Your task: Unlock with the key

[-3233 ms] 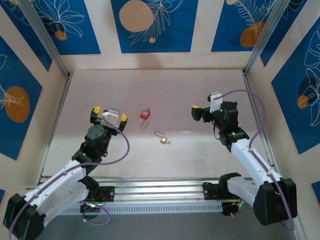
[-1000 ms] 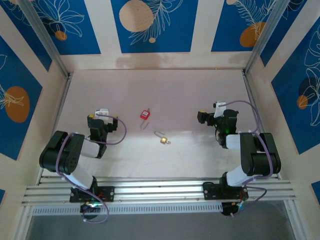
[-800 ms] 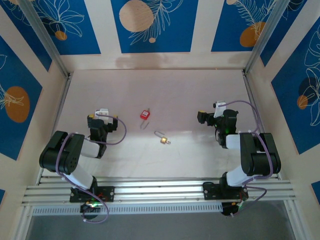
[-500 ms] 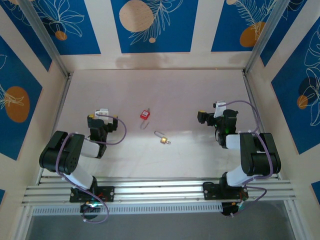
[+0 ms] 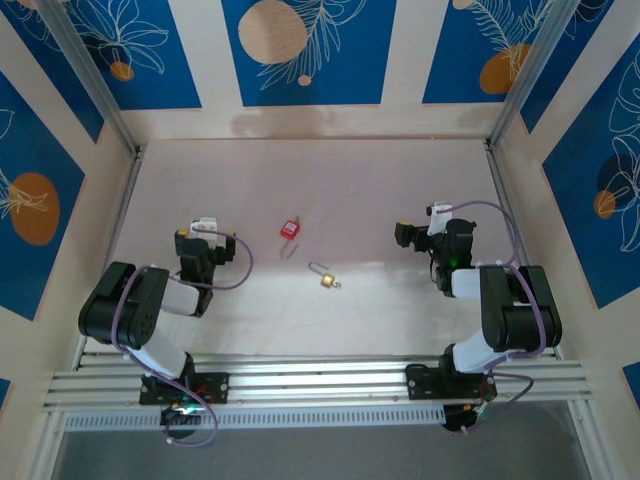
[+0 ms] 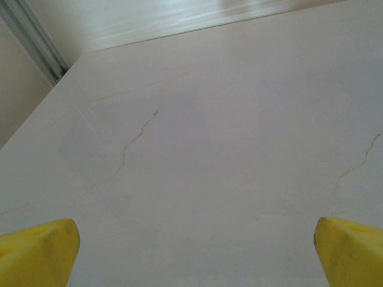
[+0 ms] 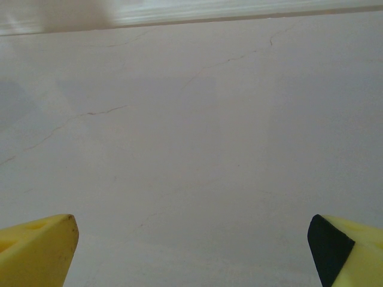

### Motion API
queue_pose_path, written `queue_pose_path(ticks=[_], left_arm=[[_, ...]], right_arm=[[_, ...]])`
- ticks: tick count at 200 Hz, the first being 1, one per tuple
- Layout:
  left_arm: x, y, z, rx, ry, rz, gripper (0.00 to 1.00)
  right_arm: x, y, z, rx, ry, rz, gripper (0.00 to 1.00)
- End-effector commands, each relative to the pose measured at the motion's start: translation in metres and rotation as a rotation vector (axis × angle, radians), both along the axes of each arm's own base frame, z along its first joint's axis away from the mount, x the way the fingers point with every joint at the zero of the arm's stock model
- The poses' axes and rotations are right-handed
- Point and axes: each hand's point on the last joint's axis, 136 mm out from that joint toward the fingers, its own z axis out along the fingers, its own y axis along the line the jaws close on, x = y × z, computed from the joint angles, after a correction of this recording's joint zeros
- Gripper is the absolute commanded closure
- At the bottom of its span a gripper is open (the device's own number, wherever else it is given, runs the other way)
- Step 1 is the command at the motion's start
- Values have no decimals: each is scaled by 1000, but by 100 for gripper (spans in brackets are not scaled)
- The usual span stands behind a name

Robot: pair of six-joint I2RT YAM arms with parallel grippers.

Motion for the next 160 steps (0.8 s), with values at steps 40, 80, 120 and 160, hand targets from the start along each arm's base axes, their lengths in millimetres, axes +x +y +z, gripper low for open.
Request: queue_pose_path(ticks=[40, 80, 120, 160], left_arm=[[6, 6, 15, -14, -46, 28, 0], [5, 6, 15, -14, -44, 27, 0], [5, 6, 15, -14, -45, 27, 0], [7, 6, 13, -19, -32, 26, 0]], right_arm=[[3, 1, 1, -2, -5, -3, 1], [3, 1, 1, -1, -5, -4, 1], [3, 1, 1, -2, -4, -4, 1], [2, 1, 1, -2, -4, -4, 1]])
